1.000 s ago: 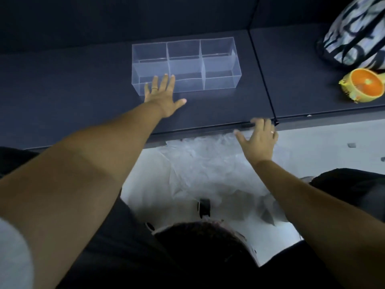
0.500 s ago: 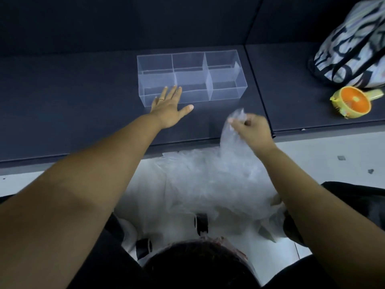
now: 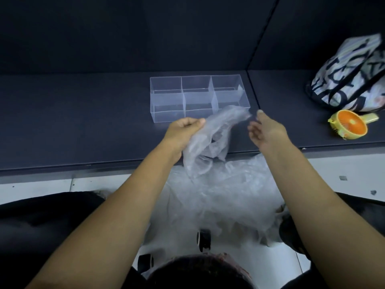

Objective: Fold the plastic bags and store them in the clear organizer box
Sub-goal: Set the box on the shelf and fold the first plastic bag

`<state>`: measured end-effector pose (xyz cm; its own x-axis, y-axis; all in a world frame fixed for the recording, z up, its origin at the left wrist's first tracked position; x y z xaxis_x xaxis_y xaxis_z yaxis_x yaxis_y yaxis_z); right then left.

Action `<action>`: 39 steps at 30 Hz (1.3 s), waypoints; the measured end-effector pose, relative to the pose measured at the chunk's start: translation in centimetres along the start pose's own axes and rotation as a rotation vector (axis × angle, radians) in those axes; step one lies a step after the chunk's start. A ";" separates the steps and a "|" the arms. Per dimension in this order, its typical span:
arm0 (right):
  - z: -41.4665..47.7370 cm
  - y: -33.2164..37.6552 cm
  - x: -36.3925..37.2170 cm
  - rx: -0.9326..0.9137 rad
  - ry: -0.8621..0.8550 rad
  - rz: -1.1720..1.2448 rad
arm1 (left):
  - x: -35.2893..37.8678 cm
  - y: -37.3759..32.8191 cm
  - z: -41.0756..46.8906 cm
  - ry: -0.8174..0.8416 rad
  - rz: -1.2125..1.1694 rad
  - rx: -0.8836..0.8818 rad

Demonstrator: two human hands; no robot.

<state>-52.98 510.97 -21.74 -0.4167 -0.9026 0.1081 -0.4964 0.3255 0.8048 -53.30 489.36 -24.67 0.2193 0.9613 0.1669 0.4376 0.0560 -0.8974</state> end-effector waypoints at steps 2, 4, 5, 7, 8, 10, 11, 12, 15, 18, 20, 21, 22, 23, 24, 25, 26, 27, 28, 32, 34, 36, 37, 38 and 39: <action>-1.6 0.1 -0.6 -0.115 -0.094 -0.106 | -0.2 0.0 -0.5 -0.122 0.004 0.002; -4.4 -0.5 1.0 -0.184 0.114 -0.191 | 0.3 -0.3 -0.9 -0.162 0.048 -0.010; -6.1 -1.2 2.3 -0.175 0.276 -0.262 | 0.7 -0.6 -1.1 -0.146 0.047 -0.023; -8.2 -3.2 4.3 -0.175 0.475 -0.397 | 1.5 -1.0 -1.5 -0.075 -0.004 -0.033; -8.5 -3.7 4.6 -0.195 0.469 -0.416 | 1.7 -1.1 -1.7 -0.051 -0.038 -0.026; -8.5 -3.5 4.0 -0.265 0.382 -0.386 | 1.5 -1.2 -2.1 -0.039 -0.069 -0.003; -8.3 -3.0 3.2 -0.305 0.337 -0.386 | 1.1 -1.1 -2.3 -0.048 -0.067 0.000; -7.9 -2.5 2.3 -0.337 0.298 -0.402 | 0.7 -1.0 -2.5 -0.061 -0.060 -0.005; -6.8 -1.1 -0.3 -0.392 0.239 -0.449 | -0.3 -0.9 -3.1 -0.082 -0.025 -0.021; -6.2 -0.6 -1.9 -0.428 0.220 -0.461 | -0.6 -0.8 -3.5 -0.034 0.045 -0.010; -6.0 -0.5 -2.6 -0.435 0.176 -0.463 | -0.7 -1.0 -3.8 0.007 0.167 0.028; -5.9 -0.6 -3.0 -0.424 0.181 -0.453 | -0.7 -1.1 -4.0 0.032 0.228 0.051; -5.8 -0.7 -3.2 -0.407 0.226 -0.451 | -0.6 -1.2 -4.2 0.066 0.278 0.077; -5.9 -0.9 -3.2 -0.376 0.320 -0.456 | -0.5 -1.3 -4.4 0.103 0.318 0.097; -6.0 -1.2 -2.9 -0.335 0.431 -0.484 | -0.2 -1.3 -4.5 0.139 0.352 0.117; -6.2 -1.7 -2.6 -0.296 0.523 -0.509 | 0.1 -1.4 -4.7 0.167 0.379 0.130; -6.3 -2.1 -2.3 -0.274 0.576 -0.530 | 0.4 -1.3 -4.8 0.184 0.400 0.140; -6.2 -2.5 -2.1 -0.270 0.581 -0.539 | 0.6 -1.3 -4.8 0.189 0.413 0.143; -6.0 -2.8 -2.0 -0.279 0.541 -0.562 | 0.6 -1.1 -4.9 0.185 0.422 0.140; -5.9 -3.0 -2.7 -0.319 0.386 -0.598 | -0.6 -0.6 -5.1 0.082 0.497 0.062; -6.2 -2.6 -3.0 -0.312 0.413 -0.466 | -1.3 -0.3 -5.2 0.023 0.531 0.033; -6.4 -2.5 -2.7 -0.276 0.423 -0.317 | -1.5 -0.3 -5.4 -0.017 0.541 0.003; -6.5 -2.5 -2.4 -0.281 0.396 -0.273 | -1.5 -0.2 -5.3 -0.023 0.541 -0.016; -6.6 -2.5 -2.2 -0.308 0.354 -0.251 | -1.6 0.1 -5.2 -0.028 0.543 -0.051; -6.7 -2.5 -2.0 -0.338 0.306 -0.234 | -1.7 0.3 -5.3 -0.038 0.547 -0.094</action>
<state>-45.80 510.03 -20.08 -0.0572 -0.9980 0.0275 -0.2546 0.0412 0.9662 -48.94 486.29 -23.05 0.4055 0.8527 -0.3292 0.3452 -0.4764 -0.8086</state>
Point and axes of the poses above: each hand's wrist, its own z-axis towards the middle knuckle, its own x-axis out of the palm, y = z × x, the point moved 3 cm from there along z, towards the middle knuckle, and after that the axes turned 10 degrees about y, right-handed, at the moved point
